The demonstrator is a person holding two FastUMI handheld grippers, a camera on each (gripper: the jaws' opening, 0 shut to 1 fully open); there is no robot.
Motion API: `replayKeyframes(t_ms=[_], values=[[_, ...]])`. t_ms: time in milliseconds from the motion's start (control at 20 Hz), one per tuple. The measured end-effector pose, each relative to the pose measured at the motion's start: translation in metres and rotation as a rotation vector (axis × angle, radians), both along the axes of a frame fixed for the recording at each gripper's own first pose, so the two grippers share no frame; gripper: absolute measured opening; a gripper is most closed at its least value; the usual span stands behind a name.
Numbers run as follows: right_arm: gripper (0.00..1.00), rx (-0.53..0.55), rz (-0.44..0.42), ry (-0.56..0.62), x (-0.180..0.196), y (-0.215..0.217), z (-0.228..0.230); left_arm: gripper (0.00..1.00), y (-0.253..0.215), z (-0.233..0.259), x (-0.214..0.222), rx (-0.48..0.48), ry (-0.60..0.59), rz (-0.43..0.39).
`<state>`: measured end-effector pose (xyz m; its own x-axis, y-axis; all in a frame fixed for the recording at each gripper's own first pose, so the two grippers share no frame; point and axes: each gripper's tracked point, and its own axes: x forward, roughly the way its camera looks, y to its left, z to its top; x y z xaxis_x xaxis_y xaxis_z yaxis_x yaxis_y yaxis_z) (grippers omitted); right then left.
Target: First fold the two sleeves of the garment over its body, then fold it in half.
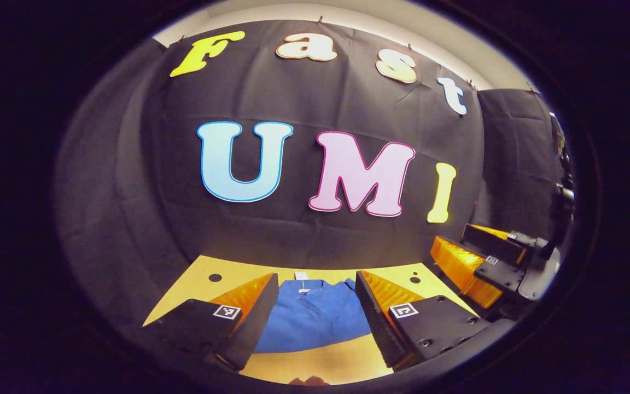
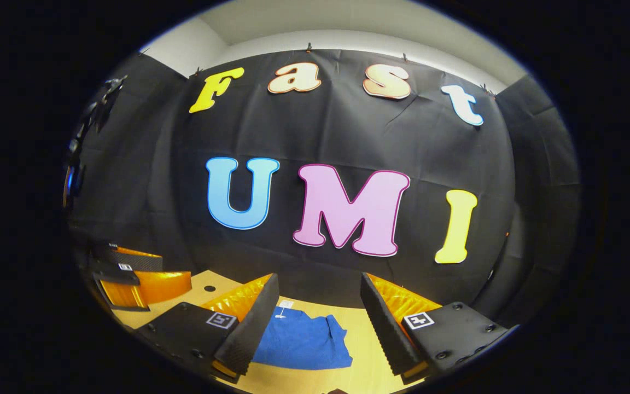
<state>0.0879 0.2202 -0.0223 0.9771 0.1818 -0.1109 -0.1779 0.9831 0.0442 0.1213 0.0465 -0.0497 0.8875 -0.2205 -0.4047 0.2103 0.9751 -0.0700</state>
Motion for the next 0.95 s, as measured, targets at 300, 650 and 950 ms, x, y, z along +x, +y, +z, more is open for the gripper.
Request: replayKeyframes(t_ms=[300,650,950], values=[[0.95,0.016,0.047,-0.017,-0.055,-0.009,0.011,0.81,0.005,0.047,-0.037,0.070,-0.195,0.206],[0.95,0.006,0.108,-0.123,-0.073,-0.018,0.037,0.80,-0.012,0.033,-0.069,0.155,-0.228,0.250],[0.95,0.067,0.114,-0.172,-0.078,-0.017,0.058,0.81,-0.022,0.047,-0.082,0.141,-0.293,0.233]])
